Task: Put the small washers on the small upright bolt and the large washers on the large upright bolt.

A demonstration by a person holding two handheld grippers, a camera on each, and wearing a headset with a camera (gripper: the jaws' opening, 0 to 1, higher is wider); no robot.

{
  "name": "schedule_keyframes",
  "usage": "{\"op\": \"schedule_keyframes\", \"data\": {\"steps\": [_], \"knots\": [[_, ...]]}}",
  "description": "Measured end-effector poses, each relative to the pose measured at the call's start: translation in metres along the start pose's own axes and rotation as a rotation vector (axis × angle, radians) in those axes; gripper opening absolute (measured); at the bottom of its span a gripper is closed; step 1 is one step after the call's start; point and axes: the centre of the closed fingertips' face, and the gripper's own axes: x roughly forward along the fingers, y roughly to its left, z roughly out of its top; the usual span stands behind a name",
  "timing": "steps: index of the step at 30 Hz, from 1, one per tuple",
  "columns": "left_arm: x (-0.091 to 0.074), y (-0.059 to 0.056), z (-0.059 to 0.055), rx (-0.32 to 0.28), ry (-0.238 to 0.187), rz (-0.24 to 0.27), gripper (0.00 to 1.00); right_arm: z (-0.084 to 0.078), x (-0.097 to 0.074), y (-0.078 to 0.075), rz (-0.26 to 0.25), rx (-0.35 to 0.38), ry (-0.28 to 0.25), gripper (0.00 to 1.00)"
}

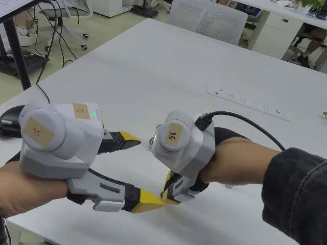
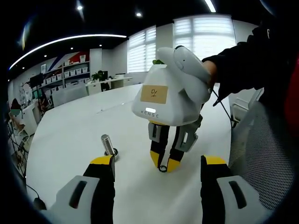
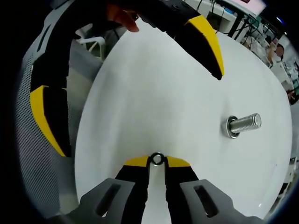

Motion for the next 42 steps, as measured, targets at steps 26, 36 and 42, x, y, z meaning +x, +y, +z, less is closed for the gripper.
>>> {"op": "schedule_keyframes", "data": {"steps": [26,36,42], "knots": [[0.002,-0.003,0.0,0.002,0.002,-0.014,0.74,-0.031,-0.06,-0.02,-0.059,0.104,-0.015,0.13],[0.005,-0.004,-0.001,0.004,0.005,-0.021,0.74,-0.056,-0.083,-0.032,-0.114,0.153,-0.007,0.13],[0.005,-0.004,-0.001,0.004,0.007,-0.022,0.74,-0.07,-0.093,-0.039,-0.135,0.183,-0.003,0.13]]}}
